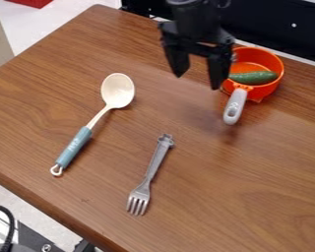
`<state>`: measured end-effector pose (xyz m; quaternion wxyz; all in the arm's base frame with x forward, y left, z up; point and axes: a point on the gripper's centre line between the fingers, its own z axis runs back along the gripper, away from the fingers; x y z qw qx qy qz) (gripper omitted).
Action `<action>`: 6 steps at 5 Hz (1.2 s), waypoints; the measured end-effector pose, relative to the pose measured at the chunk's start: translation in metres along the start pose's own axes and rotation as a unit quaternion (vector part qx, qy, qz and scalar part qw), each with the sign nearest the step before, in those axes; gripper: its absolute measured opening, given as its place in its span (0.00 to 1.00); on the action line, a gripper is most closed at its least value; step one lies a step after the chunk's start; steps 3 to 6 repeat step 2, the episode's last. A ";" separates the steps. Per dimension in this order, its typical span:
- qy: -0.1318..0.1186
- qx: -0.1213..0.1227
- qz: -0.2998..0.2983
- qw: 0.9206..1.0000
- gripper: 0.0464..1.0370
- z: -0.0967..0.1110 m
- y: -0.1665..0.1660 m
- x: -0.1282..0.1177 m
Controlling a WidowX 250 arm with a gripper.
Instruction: Pick and move container to top right side of table
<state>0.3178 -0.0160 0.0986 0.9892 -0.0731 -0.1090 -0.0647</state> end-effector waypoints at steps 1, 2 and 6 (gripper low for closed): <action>0.003 0.003 -0.009 1.000 0.96 0.001 0.001 -0.023; 0.010 -0.001 -0.029 1.000 0.96 0.002 -0.005 -0.043; 0.010 -0.001 -0.029 1.000 0.96 0.002 -0.005 -0.043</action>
